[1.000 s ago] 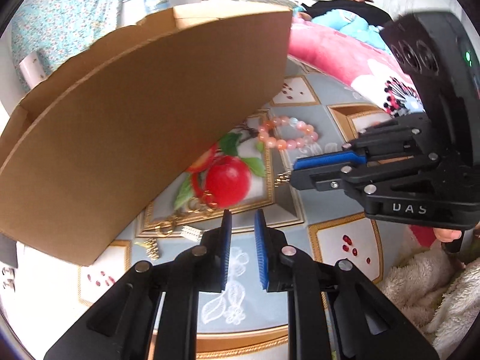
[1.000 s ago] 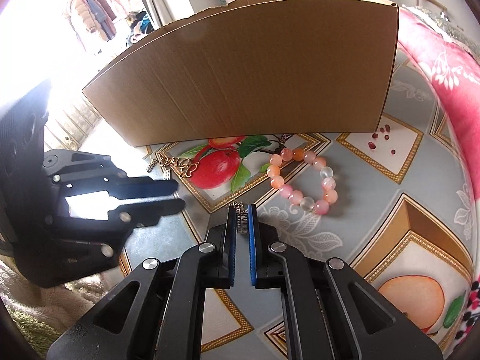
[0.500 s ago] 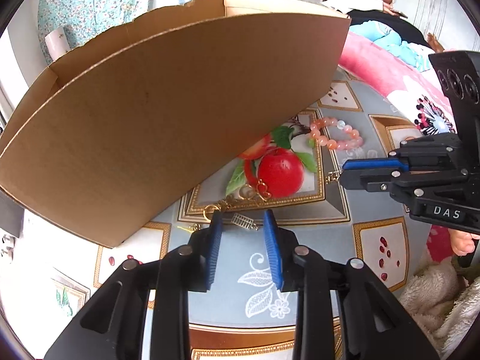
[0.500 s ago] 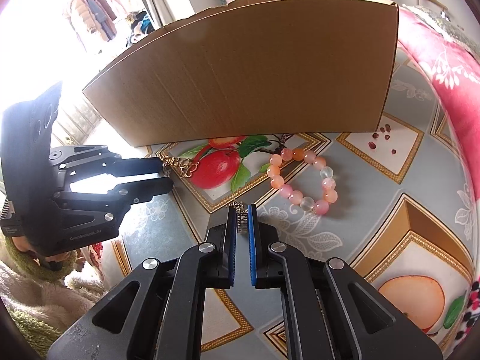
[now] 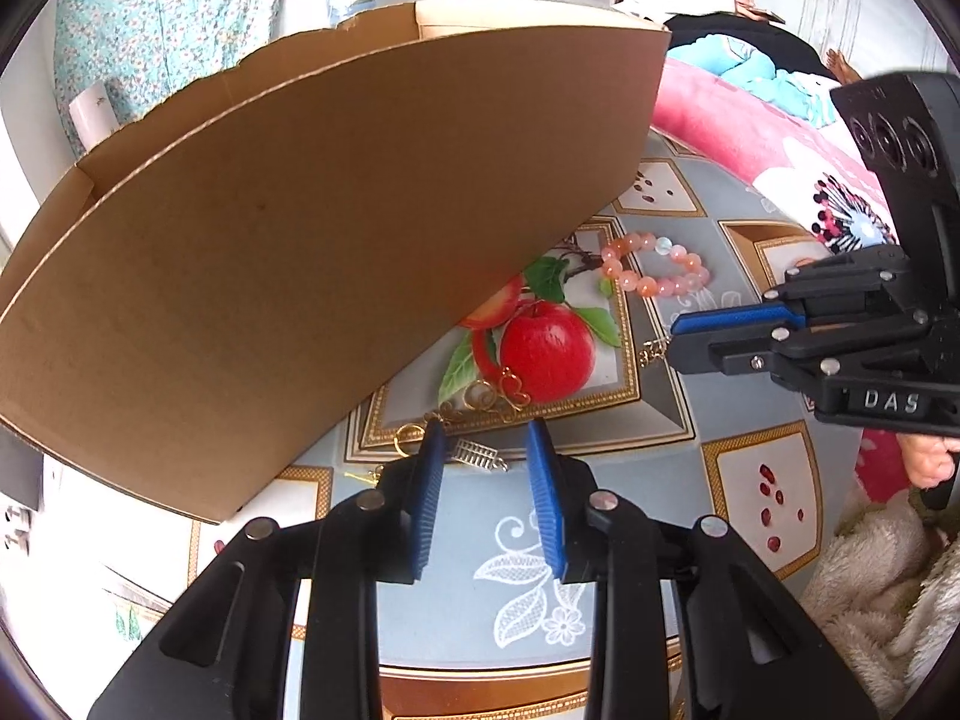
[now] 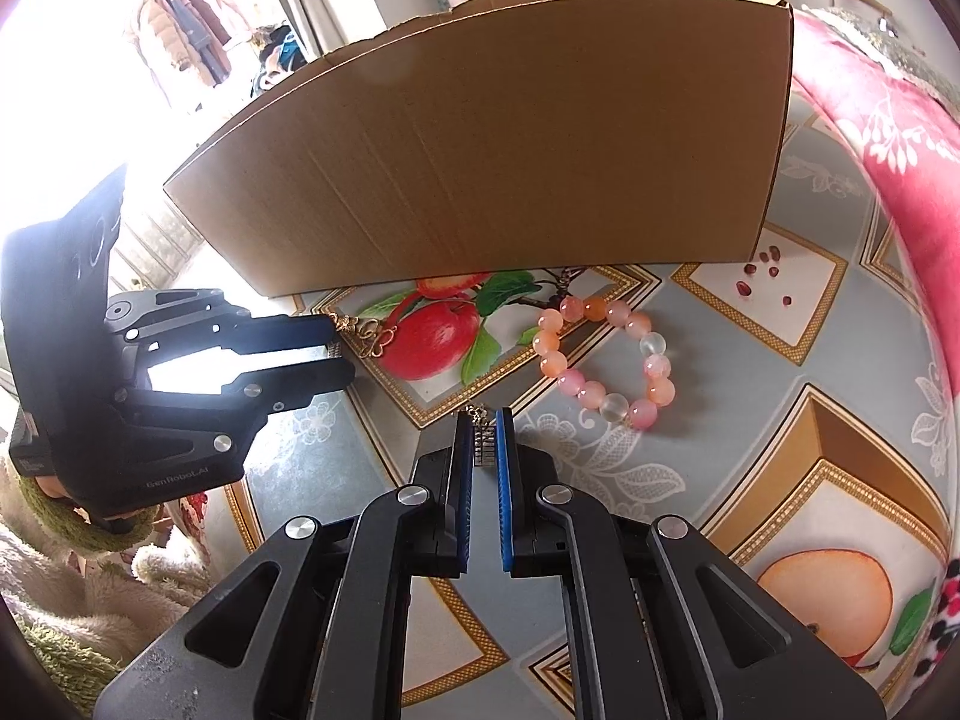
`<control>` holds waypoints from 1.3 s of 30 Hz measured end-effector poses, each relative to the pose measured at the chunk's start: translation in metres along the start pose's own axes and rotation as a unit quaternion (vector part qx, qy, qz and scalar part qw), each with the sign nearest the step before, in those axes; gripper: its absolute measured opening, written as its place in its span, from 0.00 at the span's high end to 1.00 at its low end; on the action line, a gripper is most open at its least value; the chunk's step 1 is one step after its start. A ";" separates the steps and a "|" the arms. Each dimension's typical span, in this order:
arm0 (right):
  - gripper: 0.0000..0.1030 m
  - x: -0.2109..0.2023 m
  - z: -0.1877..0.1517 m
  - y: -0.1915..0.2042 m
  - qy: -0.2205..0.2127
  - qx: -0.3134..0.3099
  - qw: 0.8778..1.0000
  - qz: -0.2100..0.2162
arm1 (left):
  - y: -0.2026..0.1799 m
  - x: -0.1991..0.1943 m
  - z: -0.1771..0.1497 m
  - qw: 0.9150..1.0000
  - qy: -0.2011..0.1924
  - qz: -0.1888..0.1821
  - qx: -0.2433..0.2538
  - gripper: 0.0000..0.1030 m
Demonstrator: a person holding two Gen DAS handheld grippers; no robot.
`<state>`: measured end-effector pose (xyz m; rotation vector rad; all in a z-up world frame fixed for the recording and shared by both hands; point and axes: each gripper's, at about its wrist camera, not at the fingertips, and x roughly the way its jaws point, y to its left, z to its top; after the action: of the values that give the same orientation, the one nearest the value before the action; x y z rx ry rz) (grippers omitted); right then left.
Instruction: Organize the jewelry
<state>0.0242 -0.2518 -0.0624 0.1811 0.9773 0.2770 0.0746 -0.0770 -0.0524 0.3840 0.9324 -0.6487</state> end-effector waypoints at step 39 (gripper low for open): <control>0.95 -0.100 0.042 0.025 -0.109 -0.030 0.993 0.024 | -0.001 -0.117 0.028 0.988 -0.151 -0.017 -0.036 0.87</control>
<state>0.0025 -0.2600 0.0464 0.1761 0.7475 0.3227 0.0412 -0.0527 0.0602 0.1980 0.6722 -0.6800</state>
